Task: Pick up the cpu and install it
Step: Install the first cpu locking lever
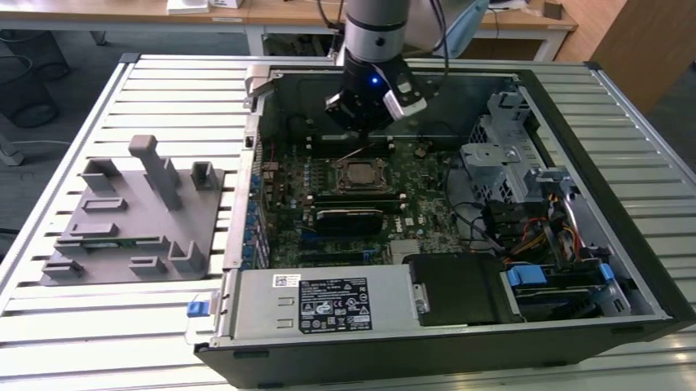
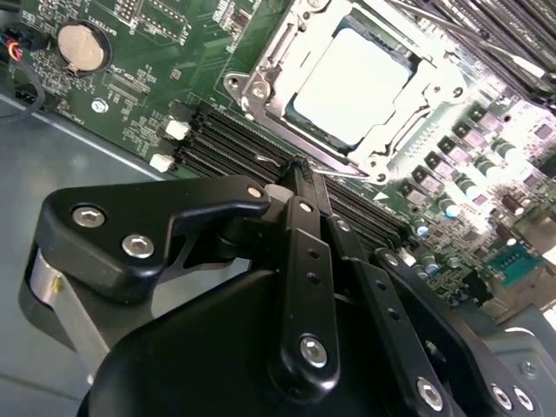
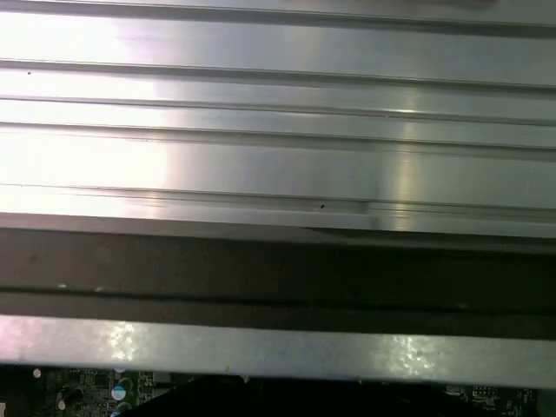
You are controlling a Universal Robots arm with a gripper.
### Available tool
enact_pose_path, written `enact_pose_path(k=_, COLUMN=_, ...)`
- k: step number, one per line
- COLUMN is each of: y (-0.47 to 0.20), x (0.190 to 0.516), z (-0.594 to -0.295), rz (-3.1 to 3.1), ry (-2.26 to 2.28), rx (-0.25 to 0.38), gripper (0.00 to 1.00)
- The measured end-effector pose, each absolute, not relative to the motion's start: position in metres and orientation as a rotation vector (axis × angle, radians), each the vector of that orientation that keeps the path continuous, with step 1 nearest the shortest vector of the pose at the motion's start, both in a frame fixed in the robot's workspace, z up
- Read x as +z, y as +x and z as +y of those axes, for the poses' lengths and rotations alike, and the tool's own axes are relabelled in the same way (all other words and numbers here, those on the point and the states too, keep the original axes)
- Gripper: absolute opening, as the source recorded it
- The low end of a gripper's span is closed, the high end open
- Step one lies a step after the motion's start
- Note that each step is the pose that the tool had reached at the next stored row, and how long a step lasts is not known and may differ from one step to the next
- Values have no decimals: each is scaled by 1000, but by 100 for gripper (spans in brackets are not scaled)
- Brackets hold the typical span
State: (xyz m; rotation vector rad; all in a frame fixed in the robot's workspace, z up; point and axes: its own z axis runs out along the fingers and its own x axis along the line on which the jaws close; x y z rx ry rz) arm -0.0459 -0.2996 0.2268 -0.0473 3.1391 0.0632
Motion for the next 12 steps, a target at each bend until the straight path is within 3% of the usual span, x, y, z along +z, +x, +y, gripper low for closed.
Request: enact_pose_path(k=12, y=-39, x=218, z=-300, rz=3139, ry=-50, rx=63, gripper=11)
